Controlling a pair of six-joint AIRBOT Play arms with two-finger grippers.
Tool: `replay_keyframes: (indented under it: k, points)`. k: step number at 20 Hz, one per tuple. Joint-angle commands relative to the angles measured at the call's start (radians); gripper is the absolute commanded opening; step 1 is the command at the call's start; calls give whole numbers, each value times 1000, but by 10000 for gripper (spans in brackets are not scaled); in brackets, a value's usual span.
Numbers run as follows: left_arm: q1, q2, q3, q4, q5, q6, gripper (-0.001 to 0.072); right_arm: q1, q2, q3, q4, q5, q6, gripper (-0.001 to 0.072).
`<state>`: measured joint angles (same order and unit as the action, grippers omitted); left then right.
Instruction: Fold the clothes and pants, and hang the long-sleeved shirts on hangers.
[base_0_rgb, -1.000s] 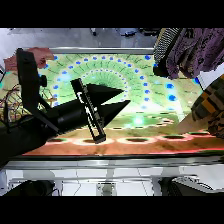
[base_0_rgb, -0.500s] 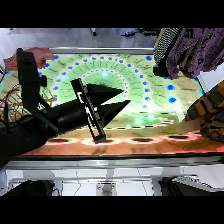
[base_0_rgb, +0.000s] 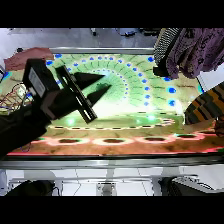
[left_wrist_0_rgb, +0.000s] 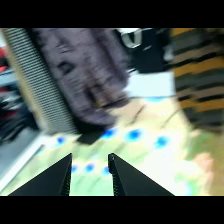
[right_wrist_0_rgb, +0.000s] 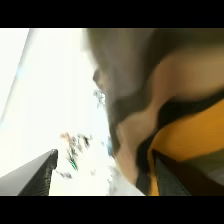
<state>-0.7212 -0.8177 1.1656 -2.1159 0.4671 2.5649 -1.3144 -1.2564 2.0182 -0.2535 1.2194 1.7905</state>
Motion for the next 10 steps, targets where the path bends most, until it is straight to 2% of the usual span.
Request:
replay_keyframes:
  k: [1,3,6,10]
  points:
    - [114,0,0,51,-14,0,284,6,55,-1,-105,202,-65,701]
    - [184,0,-9,52,-14,0,284,6,78,-1,-94,269,-64,701]
    - [300,0,-41,52,-14,0,284,31,98,-2,11,360,-65,701]
    - [414,0,-74,51,-14,0,284,142,129,-1,74,471,-65,701]
